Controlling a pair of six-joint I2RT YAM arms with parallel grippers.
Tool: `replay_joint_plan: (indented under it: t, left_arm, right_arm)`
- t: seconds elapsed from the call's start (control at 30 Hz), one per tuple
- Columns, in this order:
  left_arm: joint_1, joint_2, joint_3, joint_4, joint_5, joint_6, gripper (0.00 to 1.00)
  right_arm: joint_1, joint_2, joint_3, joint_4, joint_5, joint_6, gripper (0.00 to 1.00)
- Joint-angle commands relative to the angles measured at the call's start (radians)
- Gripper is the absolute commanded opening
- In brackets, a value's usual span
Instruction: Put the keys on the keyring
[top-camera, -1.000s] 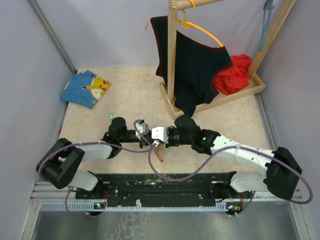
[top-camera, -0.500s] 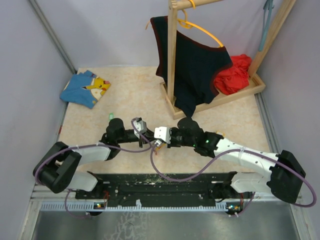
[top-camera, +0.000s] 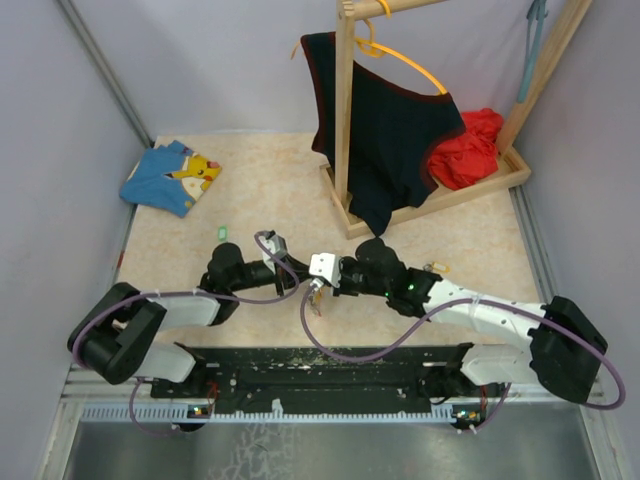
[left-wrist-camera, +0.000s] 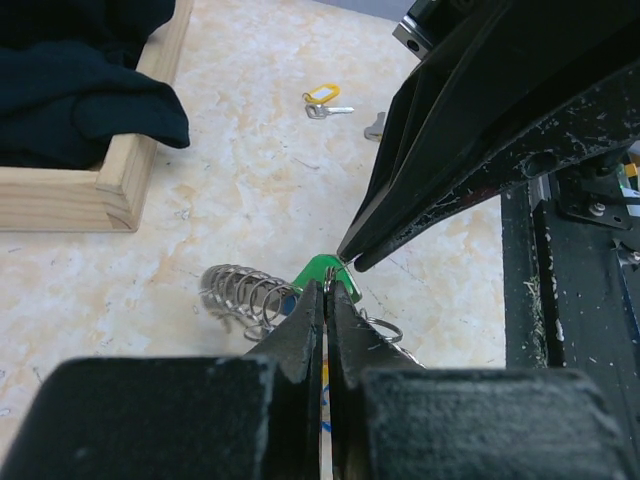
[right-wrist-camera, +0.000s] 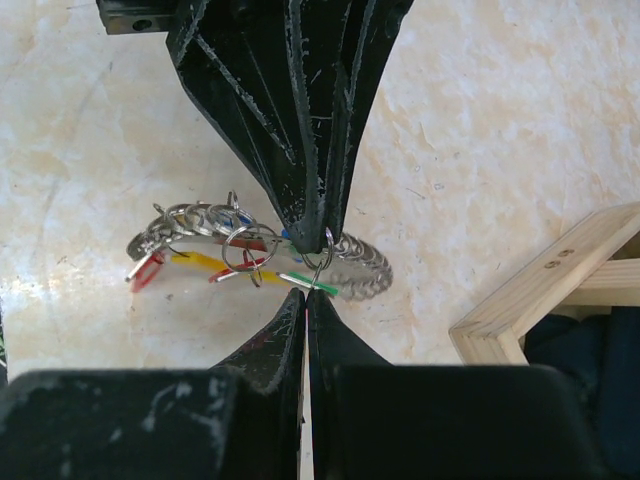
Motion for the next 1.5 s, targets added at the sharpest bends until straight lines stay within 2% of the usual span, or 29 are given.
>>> replay_joint_plan:
  t: [0.0, 0.37, 0.5, 0.77, 0.93, 1.03, 1.47]
  left_arm:
    - [-0.009, -0.016, -0.012, 0.139, -0.077, -0.064, 0.00]
    - [-0.082, 0.020, -0.044, 0.307, -0.232, -0.166, 0.00]
    - [-0.093, 0.045, -0.070, 0.391, -0.272, -0.191, 0.00]
    - [-0.092, 0.073, -0.101, 0.436, -0.221, -0.185, 0.00]
    - [-0.092, 0.066, -0.133, 0.404, -0.208, -0.156, 0.18]
    - [-0.090, 0.048, -0.132, 0.349, -0.203, -0.122, 0.25]
    - [-0.087, -0.019, -0.057, 0.018, -0.115, 0.065, 0.36]
  right_arm:
    - [0.005, 0.014, -0.023, 0.088, -0.029, 0.037, 0.00]
    - [0.006, 0.087, -0.032, 0.162, -0.008, 0.035, 0.00]
    - [0.005, 0.063, -0.056, 0.190, 0.016, 0.040, 0.00]
    - [0.006, -0.025, -0.063, 0.157, 0.051, 0.034, 0.00]
    - [0.004, -0.056, -0.026, 0.106, 0.048, 0.002, 0.00]
    - [0.004, -0.052, 0.002, 0.073, 0.040, -0.020, 0.00]
    - [0.004, -0.022, 0.071, -0.021, 0.000, -0.065, 0.00]
